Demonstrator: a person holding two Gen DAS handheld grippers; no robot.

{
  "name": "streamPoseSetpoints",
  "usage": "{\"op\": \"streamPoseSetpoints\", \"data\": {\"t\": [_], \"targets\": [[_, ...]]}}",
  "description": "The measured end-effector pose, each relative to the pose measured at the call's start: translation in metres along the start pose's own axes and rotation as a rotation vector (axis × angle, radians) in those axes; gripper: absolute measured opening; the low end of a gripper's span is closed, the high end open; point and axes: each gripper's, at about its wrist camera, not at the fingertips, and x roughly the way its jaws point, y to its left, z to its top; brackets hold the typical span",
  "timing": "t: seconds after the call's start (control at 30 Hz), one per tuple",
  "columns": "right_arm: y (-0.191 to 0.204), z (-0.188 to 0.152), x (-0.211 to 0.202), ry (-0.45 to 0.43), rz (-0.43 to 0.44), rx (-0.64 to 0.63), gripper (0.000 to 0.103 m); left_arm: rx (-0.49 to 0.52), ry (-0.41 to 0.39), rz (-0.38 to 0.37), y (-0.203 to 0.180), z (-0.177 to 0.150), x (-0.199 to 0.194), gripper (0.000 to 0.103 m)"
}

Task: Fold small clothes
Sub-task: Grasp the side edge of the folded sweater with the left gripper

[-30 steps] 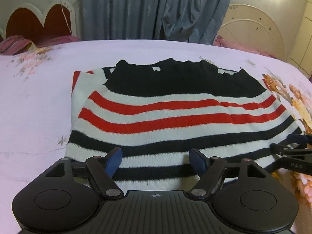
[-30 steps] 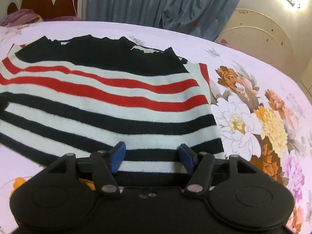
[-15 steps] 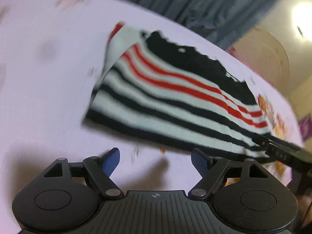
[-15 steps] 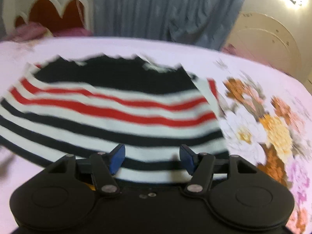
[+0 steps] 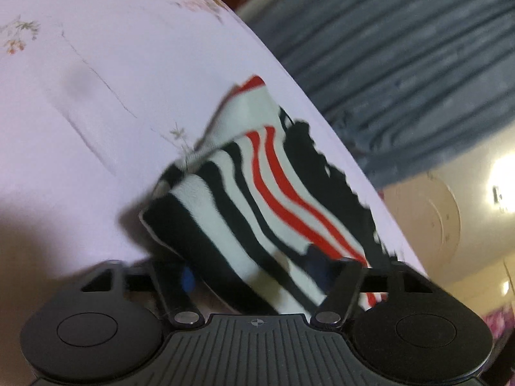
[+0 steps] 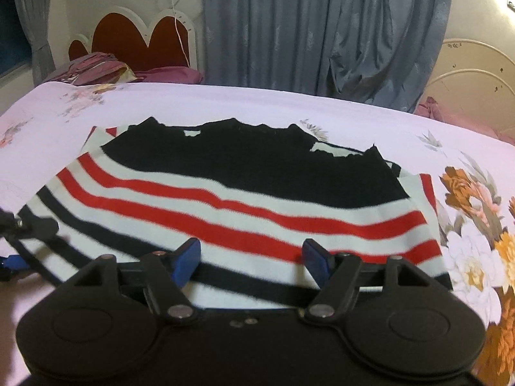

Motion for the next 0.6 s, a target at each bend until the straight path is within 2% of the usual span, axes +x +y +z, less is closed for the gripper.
{"op": "streamPoseSetpoints", "data": {"t": [0.1, 0.13, 0.2, 0.23, 0.3, 0.47, 0.6], "targets": [[-0.004, 0.005, 0.006, -0.009, -0.01, 0.012, 0.068, -0.024, -0.035, 0.006, 0.001, 0.002, 0.008, 0.046], [-0.005, 0.006, 0.008, -0.012, -0.013, 0.015, 0.068, -0.023, -0.04, 0.012, 0.0, 0.002, 0.01, 0.037], [-0.002, 0.003, 0.018, 0.019, -0.029, -0.009, 0.068, -0.026, -0.046, 0.029, 0.0, 0.004, 0.013, 0.025], [-0.001, -0.001, 0.025, 0.044, -0.034, -0.022, 0.068, -0.038, -0.049, 0.03, 0.0, 0.005, 0.013, 0.022], [0.003, -0.011, 0.029, 0.015, -0.044, -0.057, 0.07, -0.012, -0.063, 0.033, -0.007, 0.005, 0.012, 0.016], [0.001, -0.01, 0.029, 0.017, -0.04, -0.072, 0.073, 0.169, -0.131, 0.017, -0.05, 0.008, -0.003, 0.015], [-0.008, -0.005, 0.026, 0.026, -0.001, -0.034, 0.073, 0.334, -0.146, -0.015, -0.096, 0.009, -0.012, 0.015]]}}
